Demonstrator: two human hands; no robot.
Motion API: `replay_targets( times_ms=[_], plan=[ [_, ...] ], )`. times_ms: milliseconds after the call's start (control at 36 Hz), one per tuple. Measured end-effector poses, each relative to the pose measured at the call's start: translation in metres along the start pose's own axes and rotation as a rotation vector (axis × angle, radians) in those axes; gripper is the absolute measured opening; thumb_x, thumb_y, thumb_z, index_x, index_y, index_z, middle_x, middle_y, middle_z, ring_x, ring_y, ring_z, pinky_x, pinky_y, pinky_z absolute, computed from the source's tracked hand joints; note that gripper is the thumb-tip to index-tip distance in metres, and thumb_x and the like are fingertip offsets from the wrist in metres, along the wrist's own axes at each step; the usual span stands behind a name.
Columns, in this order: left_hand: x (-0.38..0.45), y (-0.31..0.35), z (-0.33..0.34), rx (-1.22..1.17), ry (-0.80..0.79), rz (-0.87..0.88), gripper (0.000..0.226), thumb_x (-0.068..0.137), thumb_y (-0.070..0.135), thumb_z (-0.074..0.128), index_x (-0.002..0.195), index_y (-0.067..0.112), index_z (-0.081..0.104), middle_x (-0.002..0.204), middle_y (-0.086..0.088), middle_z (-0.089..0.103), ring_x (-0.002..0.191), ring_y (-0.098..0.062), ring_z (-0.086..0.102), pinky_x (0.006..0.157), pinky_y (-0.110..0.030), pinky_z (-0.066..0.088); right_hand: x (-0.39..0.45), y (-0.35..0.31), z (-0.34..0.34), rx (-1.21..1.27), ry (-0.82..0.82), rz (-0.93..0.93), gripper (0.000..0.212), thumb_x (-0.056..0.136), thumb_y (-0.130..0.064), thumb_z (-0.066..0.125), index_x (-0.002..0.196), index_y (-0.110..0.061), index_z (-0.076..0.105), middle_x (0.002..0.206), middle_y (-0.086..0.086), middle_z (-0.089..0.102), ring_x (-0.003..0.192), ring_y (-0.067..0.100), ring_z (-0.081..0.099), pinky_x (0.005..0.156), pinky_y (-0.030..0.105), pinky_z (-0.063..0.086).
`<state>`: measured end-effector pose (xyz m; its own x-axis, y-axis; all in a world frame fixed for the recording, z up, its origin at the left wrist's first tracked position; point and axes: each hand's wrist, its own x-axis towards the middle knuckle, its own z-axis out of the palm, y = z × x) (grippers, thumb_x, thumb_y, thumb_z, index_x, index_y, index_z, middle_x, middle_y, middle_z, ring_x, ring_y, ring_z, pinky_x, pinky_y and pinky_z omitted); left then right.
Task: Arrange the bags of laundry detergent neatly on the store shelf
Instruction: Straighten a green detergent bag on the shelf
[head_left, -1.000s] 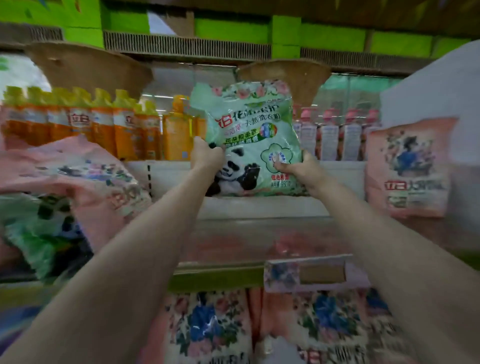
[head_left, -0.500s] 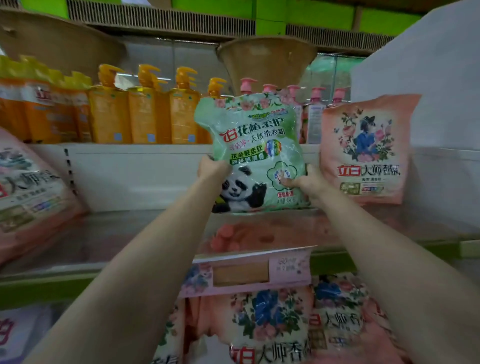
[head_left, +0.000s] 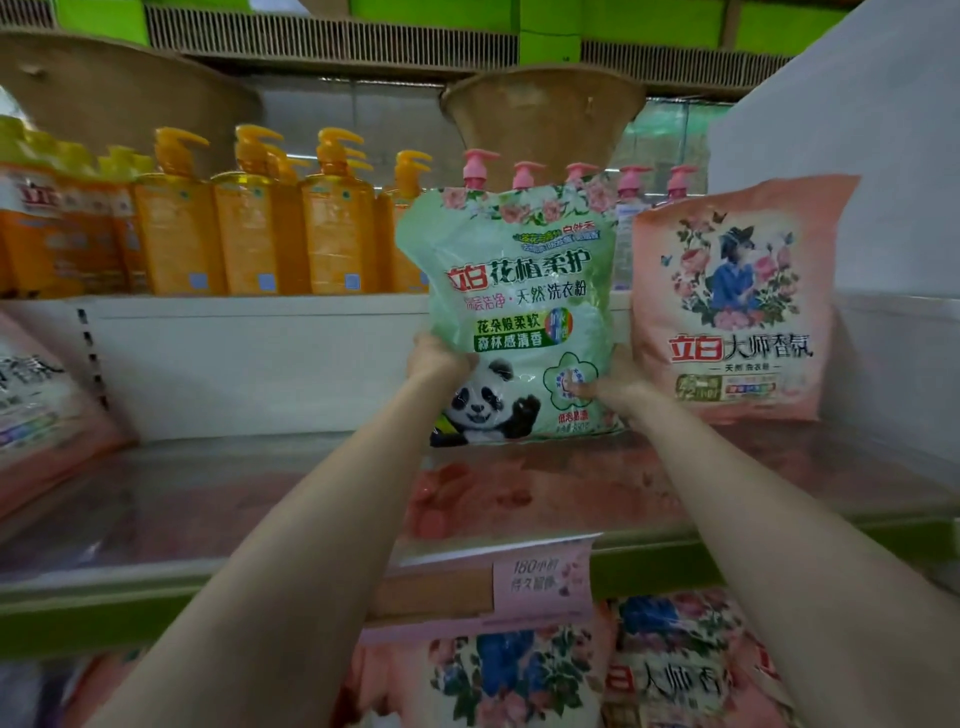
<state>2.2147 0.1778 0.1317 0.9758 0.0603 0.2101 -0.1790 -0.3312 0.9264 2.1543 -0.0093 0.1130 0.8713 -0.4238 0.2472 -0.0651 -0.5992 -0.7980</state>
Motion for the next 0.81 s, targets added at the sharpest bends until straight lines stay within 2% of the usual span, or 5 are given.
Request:
replay_targets(
  times_ms=[139,333,417,556,806],
  plan=[
    [-0.008,0.005,-0.002,0.21,-0.029,0.046,0.055,0.09,0.02,0.062,0.132,0.002,0.032,0.129,-0.015,0.05,0.114,-0.031,0.053,0.094,-0.037,0.047,-0.007,-0.002,-0.002,-0.174,-0.019,0.014,0.075,0.09,-0.032,0.061,0.143,0.0,0.019,0.148,0.016,0.035,0.129,0.033,0.043,0.096,0.035,0.042],
    [-0.031,-0.001,-0.029,0.641,-0.1,0.174,0.066,0.083,0.033,0.068,0.133,0.005,0.035,0.123,-0.012,0.053,0.113,-0.031,0.053,0.094,-0.042,0.048,-0.013,-0.007,-0.002,-0.358,0.042,0.077,0.068,0.089,-0.036,0.062,0.136,0.001,0.031,0.105,0.014,0.055,0.071,0.02,0.053,0.043,0.025,0.031],
    [-0.04,-0.003,-0.042,0.743,-0.099,0.219,0.07,0.085,0.033,0.065,0.137,0.003,0.03,0.132,-0.016,0.047,0.122,-0.034,0.047,0.097,-0.043,0.045,-0.018,-0.011,-0.001,-0.405,0.062,0.066,0.058,0.087,-0.031,0.066,0.128,-0.001,0.039,0.118,0.014,0.055,0.096,0.028,0.061,0.053,0.028,0.043],
    [-0.055,0.001,-0.066,0.797,-0.105,0.302,0.072,0.087,0.034,0.065,0.139,0.001,0.027,0.145,-0.024,0.031,0.132,-0.039,0.036,0.102,-0.045,0.038,-0.036,-0.023,0.003,-0.492,0.068,0.0,0.03,0.094,-0.033,0.055,0.098,-0.004,0.05,0.089,0.01,0.054,0.07,0.02,0.053,0.052,0.028,0.042],
    [-0.087,-0.006,-0.122,0.975,-0.077,0.381,0.065,0.086,0.044,0.061,0.132,0.005,0.036,0.134,-0.02,0.041,0.123,-0.036,0.044,0.1,-0.045,0.042,-0.103,-0.07,0.021,-0.559,-0.111,-0.272,0.073,0.089,-0.031,0.062,0.146,-0.004,0.023,0.149,0.016,0.029,0.135,0.034,0.035,0.107,0.044,0.035]
  ],
)
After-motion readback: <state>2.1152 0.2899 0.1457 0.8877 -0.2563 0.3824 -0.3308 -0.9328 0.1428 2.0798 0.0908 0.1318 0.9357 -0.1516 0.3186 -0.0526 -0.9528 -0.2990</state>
